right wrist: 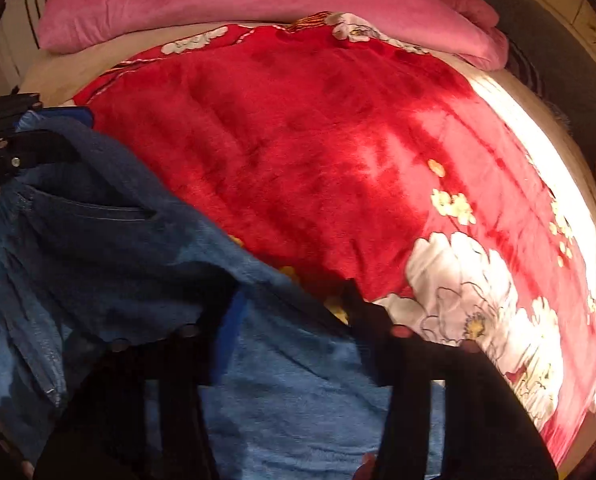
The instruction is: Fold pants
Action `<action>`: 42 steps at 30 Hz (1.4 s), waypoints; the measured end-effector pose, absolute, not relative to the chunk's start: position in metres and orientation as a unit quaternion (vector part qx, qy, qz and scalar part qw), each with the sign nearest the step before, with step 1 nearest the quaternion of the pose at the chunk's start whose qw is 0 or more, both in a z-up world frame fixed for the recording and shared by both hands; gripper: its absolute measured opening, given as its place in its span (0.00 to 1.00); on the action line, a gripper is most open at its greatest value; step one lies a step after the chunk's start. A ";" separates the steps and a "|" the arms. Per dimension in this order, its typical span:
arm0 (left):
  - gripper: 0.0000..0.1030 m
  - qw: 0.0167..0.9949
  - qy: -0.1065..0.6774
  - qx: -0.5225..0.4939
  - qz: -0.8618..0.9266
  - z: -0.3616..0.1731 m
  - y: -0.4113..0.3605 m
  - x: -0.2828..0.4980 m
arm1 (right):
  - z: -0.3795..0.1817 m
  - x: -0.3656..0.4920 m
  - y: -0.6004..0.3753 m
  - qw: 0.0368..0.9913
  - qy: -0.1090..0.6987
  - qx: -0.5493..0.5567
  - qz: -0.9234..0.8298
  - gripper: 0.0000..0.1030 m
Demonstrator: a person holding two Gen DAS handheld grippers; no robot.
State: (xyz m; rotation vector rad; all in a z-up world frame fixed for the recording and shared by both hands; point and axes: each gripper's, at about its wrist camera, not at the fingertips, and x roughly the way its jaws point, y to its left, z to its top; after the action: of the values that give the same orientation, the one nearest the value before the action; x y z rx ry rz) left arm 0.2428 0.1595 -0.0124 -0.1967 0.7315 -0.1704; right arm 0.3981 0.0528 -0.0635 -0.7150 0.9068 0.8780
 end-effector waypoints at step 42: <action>0.41 0.919 0.381 0.028 -0.094 -0.027 0.098 0.030 | -0.074 0.123 -0.058 0.810 0.402 -0.123 0.409 0.07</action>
State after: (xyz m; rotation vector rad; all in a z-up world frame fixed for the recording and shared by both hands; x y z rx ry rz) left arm 0.0300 0.0976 -0.0271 0.0585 0.7841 -0.1938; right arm 0.1232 -0.0582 -0.0736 -0.2633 0.8592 0.8742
